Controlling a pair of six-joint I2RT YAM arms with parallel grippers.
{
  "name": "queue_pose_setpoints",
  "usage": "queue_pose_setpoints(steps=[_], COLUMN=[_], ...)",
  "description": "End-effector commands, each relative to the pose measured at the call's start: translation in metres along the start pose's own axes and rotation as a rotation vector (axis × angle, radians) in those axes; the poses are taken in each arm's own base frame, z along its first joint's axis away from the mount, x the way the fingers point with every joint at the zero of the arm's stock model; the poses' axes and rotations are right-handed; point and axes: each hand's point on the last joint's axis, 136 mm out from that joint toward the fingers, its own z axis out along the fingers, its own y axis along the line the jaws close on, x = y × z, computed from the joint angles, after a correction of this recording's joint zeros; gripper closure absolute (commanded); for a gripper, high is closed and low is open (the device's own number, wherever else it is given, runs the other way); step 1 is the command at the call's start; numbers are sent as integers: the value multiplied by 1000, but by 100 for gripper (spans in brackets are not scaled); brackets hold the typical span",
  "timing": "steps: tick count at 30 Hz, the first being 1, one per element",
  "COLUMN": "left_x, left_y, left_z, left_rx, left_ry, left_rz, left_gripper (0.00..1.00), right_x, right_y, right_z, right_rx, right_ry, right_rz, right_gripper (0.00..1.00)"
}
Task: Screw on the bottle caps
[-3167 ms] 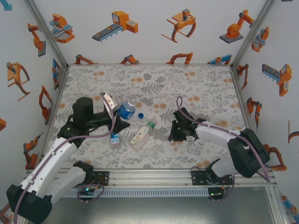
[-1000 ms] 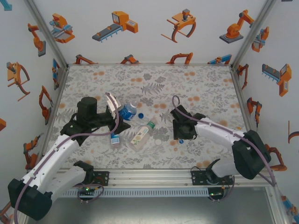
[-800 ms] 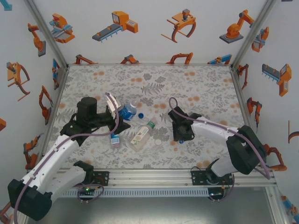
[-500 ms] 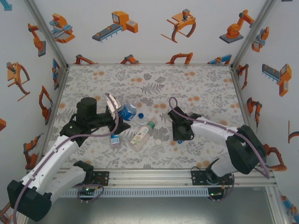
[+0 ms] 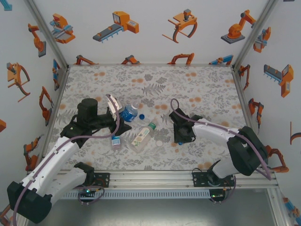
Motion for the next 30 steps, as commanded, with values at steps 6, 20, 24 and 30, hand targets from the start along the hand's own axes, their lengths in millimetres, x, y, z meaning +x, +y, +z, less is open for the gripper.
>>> queue_pose_setpoints(steps=[6,20,24,30], left_x=[-8,-8,-7,-7], left_y=[-2,-1,-1,0], left_z=[-3,-1,0,0], left_rx=[6,9,10,9], left_ry=[-14,-12,-10,-10], left_rz=[28,27,26,27], left_gripper=[98,98,98,98], right_x=[4,7,7,7], right_y=[0,3,5,6], right_z=[-6,-8,-8,-10], right_rx=[0,-8,-13,-18], right_ry=[6,21,24,29], right_rz=[10,5,5,4], right_gripper=[62,61,61,59])
